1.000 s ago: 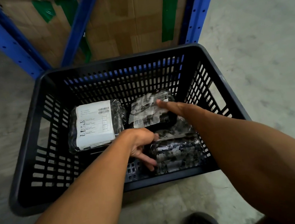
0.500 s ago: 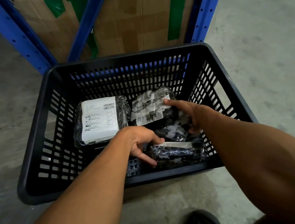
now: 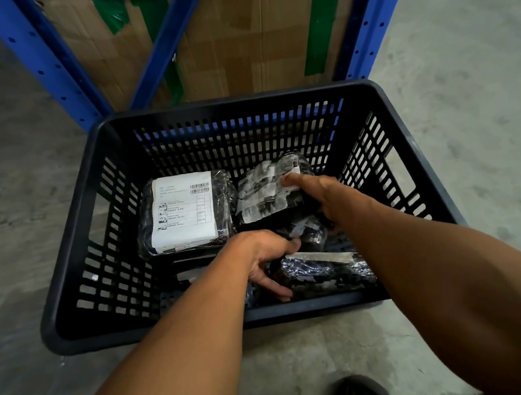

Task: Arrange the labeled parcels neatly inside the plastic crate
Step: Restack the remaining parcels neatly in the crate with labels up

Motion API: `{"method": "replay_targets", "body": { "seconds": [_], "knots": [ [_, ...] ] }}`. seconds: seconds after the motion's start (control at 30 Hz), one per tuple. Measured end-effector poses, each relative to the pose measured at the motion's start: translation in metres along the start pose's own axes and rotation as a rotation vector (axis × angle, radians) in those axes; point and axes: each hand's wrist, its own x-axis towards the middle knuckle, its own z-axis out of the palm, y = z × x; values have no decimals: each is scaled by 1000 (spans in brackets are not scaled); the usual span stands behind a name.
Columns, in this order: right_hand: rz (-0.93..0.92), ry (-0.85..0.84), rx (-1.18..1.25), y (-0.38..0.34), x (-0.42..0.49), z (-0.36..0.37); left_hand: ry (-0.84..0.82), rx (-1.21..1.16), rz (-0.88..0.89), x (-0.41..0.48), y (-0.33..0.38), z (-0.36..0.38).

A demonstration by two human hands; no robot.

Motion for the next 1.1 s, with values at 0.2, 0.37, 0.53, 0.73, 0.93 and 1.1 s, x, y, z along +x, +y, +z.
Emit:
{"method": "replay_targets", "body": {
  "seconds": [0.2, 0.37, 0.53, 0.73, 0.93, 1.1],
  "knots": [
    [-6, 14, 50, -24, -37, -13, -13, -32, -8, 0, 0, -2],
    [63, -14, 79, -42, -109, -45, -28, -125, 35, -5, 2, -7],
    [40, -18, 197, -50, -136, -60, 13, -300, 108, -8, 9, 3],
    [35, -54, 247, -49, -128, -61, 84, -329, 173, 12, 14, -3],
    [9, -64, 300, -51, -115, -65, 50, -309, 163, 24, 24, 0],
    [2, -76, 279, -56, -104, -75, 131, -120, 80, 51, 29, 12]
  ]
}}
